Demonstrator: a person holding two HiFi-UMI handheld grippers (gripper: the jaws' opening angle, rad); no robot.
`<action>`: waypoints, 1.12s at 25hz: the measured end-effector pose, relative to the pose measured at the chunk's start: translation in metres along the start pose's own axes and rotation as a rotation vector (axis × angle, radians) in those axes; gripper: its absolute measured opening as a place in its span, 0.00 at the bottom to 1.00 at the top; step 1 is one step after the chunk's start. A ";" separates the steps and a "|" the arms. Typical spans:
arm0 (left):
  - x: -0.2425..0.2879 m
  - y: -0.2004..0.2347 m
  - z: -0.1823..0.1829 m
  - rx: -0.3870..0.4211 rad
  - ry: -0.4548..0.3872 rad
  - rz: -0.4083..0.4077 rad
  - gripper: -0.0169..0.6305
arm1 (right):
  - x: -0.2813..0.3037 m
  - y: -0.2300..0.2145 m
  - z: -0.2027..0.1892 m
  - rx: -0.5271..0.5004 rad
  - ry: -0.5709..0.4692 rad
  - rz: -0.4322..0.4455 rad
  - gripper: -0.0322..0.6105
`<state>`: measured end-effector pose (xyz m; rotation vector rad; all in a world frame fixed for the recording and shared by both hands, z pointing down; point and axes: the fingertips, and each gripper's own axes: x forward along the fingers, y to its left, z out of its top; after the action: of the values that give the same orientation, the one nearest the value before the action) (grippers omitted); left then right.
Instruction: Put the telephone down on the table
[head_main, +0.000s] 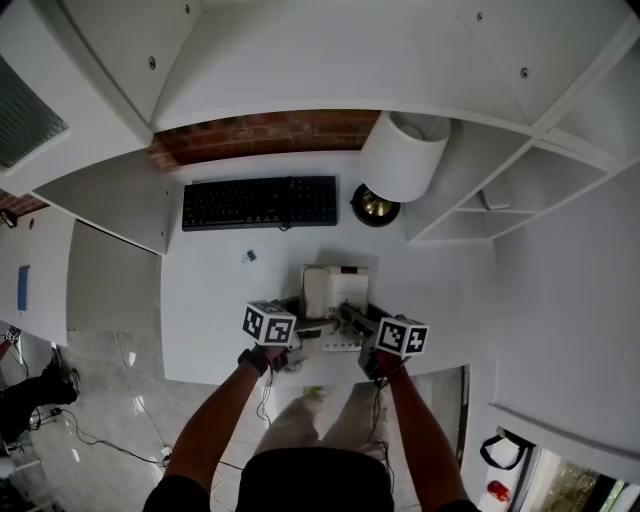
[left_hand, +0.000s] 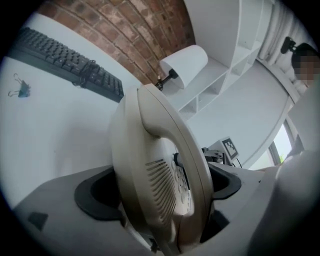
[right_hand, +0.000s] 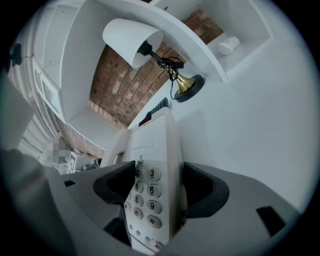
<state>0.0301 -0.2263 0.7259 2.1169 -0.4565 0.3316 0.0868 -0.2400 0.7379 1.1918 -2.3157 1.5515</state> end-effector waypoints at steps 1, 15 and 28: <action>0.001 0.003 -0.001 -0.023 0.025 0.003 0.80 | 0.002 -0.002 0.000 0.017 0.022 -0.003 0.51; -0.005 0.004 0.006 -0.060 -0.086 0.064 0.79 | -0.004 0.001 0.005 -0.068 -0.041 -0.059 0.50; -0.008 0.023 -0.002 0.035 0.043 0.206 0.73 | 0.000 -0.006 -0.006 -0.079 0.049 -0.056 0.47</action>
<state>0.0123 -0.2354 0.7407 2.0963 -0.6496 0.5052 0.0882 -0.2360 0.7451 1.1759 -2.2705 1.4401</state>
